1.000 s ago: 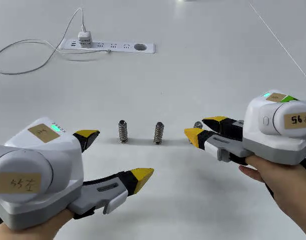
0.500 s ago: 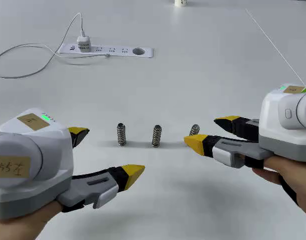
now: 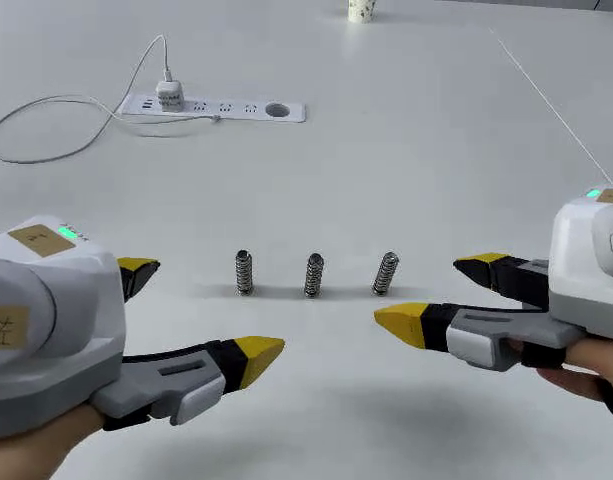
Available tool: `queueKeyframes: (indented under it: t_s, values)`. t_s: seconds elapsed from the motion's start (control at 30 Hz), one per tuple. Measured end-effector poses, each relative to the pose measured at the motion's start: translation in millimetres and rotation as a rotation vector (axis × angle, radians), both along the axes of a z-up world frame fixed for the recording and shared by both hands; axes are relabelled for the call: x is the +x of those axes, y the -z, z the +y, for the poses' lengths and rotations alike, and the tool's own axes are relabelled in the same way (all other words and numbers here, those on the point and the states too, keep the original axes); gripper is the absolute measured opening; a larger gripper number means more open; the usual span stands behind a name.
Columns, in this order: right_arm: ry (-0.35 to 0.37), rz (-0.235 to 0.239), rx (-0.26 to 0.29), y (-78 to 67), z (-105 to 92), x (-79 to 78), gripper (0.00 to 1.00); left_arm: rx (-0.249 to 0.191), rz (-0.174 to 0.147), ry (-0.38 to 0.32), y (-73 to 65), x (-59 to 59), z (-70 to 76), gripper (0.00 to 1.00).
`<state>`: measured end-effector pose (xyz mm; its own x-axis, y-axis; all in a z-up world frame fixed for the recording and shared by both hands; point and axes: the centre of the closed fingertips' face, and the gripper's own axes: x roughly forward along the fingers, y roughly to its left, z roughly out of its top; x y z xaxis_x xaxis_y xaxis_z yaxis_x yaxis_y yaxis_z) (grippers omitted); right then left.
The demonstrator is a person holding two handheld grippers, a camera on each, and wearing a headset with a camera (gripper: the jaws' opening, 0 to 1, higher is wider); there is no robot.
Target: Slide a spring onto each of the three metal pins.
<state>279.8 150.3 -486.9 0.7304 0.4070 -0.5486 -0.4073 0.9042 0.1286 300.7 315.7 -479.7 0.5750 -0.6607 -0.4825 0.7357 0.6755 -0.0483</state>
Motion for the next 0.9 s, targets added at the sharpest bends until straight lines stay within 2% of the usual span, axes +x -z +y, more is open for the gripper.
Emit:
queueKeyframes:
  t_s: [0.13,0.33,0.53,0.9]
  values:
    - [-0.004,-0.001,0.001,-0.5,1.2,-6.1,0.75,-0.009,0.009,-0.007,0.3,-3.4,2.7,0.91]
    - [-0.005,-0.03,0.009,-5.9,3.0,-12.2,0.83,-0.01,0.033,-0.02,2.9,-7.8,7.2,0.96]
    - [0.003,-0.035,0.031,-7.9,4.1,-16.1,0.9,-0.035,0.033,-0.033,0.0,-10.2,9.4,1.0]
    - [0.023,-0.034,0.041,-8.7,2.0,-18.5,0.97,-0.017,0.029,-0.033,0.6,-13.3,11.1,1.0]
